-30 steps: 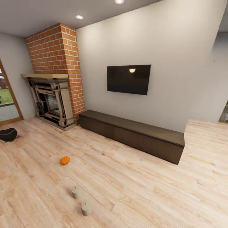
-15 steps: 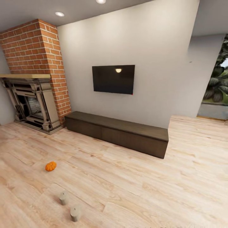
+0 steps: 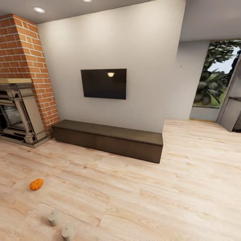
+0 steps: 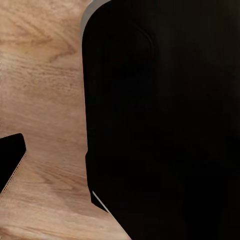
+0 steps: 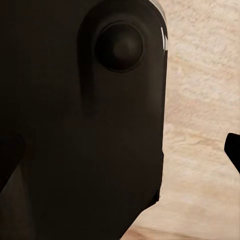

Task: Place each of the two pumpkins and all three candles from the living room inside a cabinet in the living room (use any cabinet), then make sure every cabinet is closed, and position the cauldron so it is next to a table in the living room.

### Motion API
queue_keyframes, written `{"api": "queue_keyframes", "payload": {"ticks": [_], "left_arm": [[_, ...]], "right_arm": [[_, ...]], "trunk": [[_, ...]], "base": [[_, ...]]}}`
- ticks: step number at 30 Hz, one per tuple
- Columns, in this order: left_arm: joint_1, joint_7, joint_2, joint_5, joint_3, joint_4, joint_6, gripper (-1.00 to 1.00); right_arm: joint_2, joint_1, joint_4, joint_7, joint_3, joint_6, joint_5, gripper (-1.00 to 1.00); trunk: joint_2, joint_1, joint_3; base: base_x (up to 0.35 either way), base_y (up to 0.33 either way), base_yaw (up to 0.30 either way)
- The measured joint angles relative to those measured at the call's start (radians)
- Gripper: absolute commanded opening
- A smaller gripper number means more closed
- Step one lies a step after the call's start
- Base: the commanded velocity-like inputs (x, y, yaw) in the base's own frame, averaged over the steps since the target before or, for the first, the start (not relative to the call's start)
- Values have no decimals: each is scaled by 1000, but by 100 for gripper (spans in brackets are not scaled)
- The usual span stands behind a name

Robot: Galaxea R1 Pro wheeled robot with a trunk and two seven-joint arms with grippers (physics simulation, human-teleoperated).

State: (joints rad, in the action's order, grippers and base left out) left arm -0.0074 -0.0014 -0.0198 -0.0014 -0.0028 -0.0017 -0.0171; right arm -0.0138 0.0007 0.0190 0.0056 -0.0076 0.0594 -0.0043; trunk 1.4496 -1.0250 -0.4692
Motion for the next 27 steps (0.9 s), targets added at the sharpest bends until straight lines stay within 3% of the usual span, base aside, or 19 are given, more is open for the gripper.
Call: {"api": "queue_keyframes", "payload": {"ticks": [15, 27], "left_arm": [[0, 1, 0, 0, 0, 0, 0, 100], [0, 0, 0, 0, 0, 0, 0, 100]], "right_arm": [[1, 0, 0, 0, 0, 1, 0, 100], [2, 0, 0, 0, 1, 1, 0, 100]], "trunk": [[0, 0, 0], [0, 0, 0]], "base": [[0, 0, -265], [0, 0, -56]]}}
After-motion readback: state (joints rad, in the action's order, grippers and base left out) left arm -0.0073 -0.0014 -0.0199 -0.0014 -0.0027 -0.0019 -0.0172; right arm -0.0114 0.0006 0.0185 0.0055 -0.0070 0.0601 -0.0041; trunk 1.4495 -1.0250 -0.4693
